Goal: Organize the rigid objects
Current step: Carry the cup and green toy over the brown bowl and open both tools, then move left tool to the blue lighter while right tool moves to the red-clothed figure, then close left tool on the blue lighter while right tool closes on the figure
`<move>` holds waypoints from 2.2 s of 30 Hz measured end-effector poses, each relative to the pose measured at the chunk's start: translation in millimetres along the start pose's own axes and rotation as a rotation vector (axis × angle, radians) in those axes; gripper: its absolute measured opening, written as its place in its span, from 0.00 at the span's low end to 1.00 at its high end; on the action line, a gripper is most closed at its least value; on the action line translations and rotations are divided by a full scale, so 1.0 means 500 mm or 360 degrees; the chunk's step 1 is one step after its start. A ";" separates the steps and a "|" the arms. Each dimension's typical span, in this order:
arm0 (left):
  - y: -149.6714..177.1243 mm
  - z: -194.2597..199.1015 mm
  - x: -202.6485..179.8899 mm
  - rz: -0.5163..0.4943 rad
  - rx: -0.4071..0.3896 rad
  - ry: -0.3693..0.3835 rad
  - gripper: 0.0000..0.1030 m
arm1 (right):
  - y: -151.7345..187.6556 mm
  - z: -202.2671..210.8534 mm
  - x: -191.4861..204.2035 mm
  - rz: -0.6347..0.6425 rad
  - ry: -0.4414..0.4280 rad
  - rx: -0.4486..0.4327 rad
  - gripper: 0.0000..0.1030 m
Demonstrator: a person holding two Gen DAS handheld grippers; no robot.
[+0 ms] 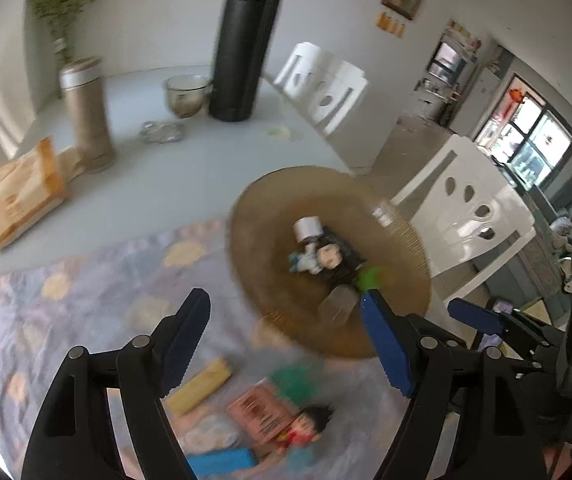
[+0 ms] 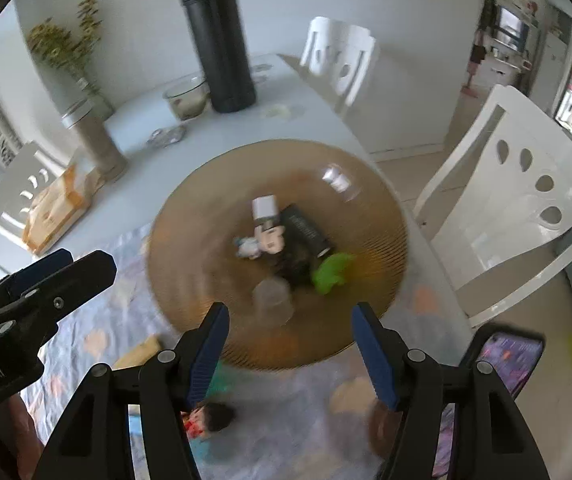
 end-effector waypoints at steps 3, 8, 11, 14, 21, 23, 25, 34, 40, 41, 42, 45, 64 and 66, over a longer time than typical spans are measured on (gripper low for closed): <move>0.053 0.031 0.050 0.0064 0.0028 -0.0065 0.74 | 0.036 0.009 0.050 0.0070 -0.0056 0.0012 0.62; 0.177 0.062 0.136 0.0183 0.0144 -0.0192 0.74 | 0.120 -0.006 0.127 0.0153 -0.0153 0.0112 0.64; 0.260 0.068 0.176 0.0283 0.0236 -0.0221 0.74 | 0.178 -0.018 0.166 0.0210 -0.0197 0.0194 0.64; 0.321 0.070 0.199 0.0348 0.0308 -0.0229 0.74 | 0.226 -0.028 0.180 0.0209 -0.0278 0.0270 0.64; 0.389 0.033 0.183 0.0279 0.0434 -0.0109 0.74 | 0.294 -0.078 0.084 0.0026 -0.0252 0.0438 0.64; 0.395 0.015 0.163 0.0206 0.0471 -0.0065 0.74 | 0.301 -0.083 0.065 -0.0002 -0.0229 0.0460 0.64; 0.398 -0.006 0.140 0.0106 0.0507 -0.0020 0.74 | 0.304 -0.087 0.052 -0.0022 -0.0212 0.0478 0.64; 0.363 -0.083 0.094 -0.0159 0.0513 0.0046 0.74 | 0.302 -0.101 0.061 -0.0032 -0.0296 0.0532 0.64; 0.374 -0.091 0.042 -0.0242 0.0509 0.0236 0.60 | 0.276 -0.141 0.062 -0.0051 -0.0300 0.0572 0.64; 0.381 -0.086 0.031 -0.0251 0.0521 0.0276 0.57 | 0.273 -0.148 0.062 -0.0085 -0.0331 0.0595 0.64; 0.392 -0.079 0.017 -0.0263 0.0541 0.0330 0.56 | 0.271 -0.154 0.065 -0.0109 -0.0360 0.0609 0.64; 0.407 -0.067 0.009 -0.0277 0.0556 0.0328 0.56 | 0.262 -0.171 0.070 -0.0150 -0.0381 0.0614 0.59; 0.363 -0.075 0.012 -0.0236 0.0490 0.0152 0.21 | 0.232 -0.148 0.065 -0.0056 -0.0328 0.0427 0.25; 0.380 -0.059 0.031 -0.0220 0.0498 0.0142 0.21 | 0.236 -0.137 0.049 -0.0056 -0.0317 0.0424 0.16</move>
Point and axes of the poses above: each gripper's, at about its wrist camera, not at the fingertips, and z roughly against the way its jaws point, x to its left, y to its underside, the point moved 8 cm from there along -z, roughly the way its jaws point, and after that the axes turned 8 degrees about -z, right-handed, at the moved point
